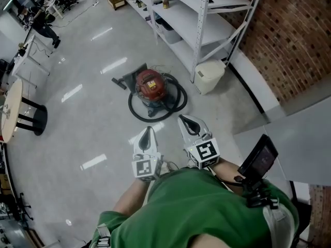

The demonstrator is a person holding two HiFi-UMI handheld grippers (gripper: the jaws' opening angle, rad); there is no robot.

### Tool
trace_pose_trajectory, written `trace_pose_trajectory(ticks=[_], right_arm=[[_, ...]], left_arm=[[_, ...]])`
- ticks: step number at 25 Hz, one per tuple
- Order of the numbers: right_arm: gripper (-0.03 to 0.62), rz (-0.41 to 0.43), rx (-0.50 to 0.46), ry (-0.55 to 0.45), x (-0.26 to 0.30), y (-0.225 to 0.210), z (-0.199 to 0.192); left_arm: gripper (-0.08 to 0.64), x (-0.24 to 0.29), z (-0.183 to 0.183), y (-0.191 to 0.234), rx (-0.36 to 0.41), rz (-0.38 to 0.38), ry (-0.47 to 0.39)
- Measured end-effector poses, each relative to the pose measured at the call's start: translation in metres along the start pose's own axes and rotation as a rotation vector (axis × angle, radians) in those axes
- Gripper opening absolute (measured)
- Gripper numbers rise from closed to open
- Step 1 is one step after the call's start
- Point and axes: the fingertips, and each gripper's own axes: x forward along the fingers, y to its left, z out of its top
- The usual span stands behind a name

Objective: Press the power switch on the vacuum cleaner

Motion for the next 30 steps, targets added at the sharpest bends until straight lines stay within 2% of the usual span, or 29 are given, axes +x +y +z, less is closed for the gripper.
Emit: trace_pose_trajectory(ticks=[12, 30], right_arm=[[0.003, 0.001, 0.02, -0.014, -0.036, -0.005, -0.004], [0.003, 0.017, 0.006, 0.002, -0.035, 0.019, -0.006]], left_arm=[[0.008, -0.013, 0.0, -0.039, 0.013, -0.024, -0.005], [0.008, -0.031, -0.003, -0.027, 0.016, -0.015, -0.003]])
